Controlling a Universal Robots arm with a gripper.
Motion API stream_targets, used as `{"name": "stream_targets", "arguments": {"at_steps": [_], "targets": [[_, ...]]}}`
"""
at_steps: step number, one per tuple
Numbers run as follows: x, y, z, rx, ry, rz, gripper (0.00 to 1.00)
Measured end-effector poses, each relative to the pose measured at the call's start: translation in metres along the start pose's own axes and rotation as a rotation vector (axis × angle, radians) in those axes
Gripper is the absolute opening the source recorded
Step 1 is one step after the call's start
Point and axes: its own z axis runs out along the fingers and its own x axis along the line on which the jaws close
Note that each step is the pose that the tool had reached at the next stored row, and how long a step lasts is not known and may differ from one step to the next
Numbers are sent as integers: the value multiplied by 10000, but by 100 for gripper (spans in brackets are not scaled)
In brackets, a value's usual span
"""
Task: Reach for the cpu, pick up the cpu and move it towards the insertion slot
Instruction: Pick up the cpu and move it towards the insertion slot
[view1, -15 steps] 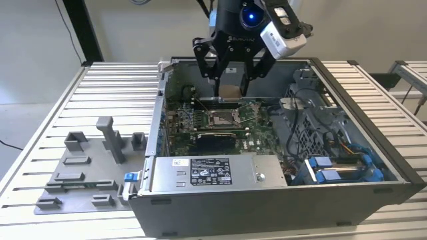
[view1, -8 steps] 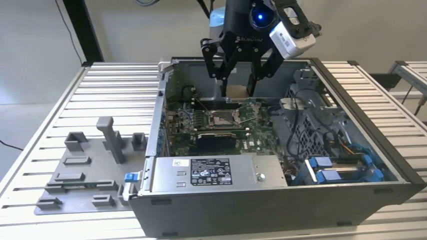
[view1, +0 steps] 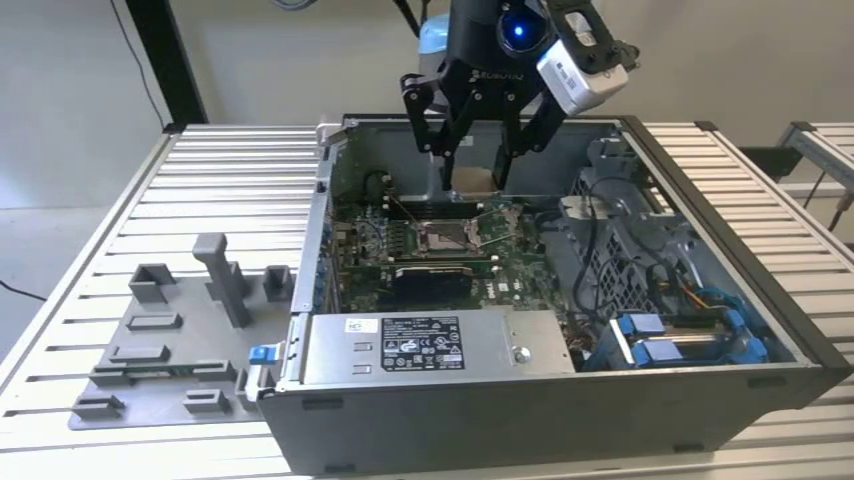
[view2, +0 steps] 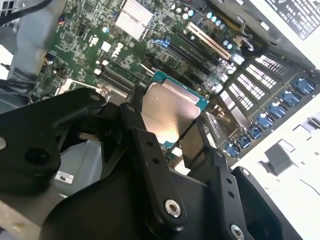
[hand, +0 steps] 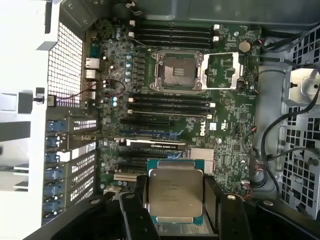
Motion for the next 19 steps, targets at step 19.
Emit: {"name": "stream_targets", "arguments": {"at_steps": [19], "targets": [[-21, 584, 50, 4, -40, -1, 0]]}}
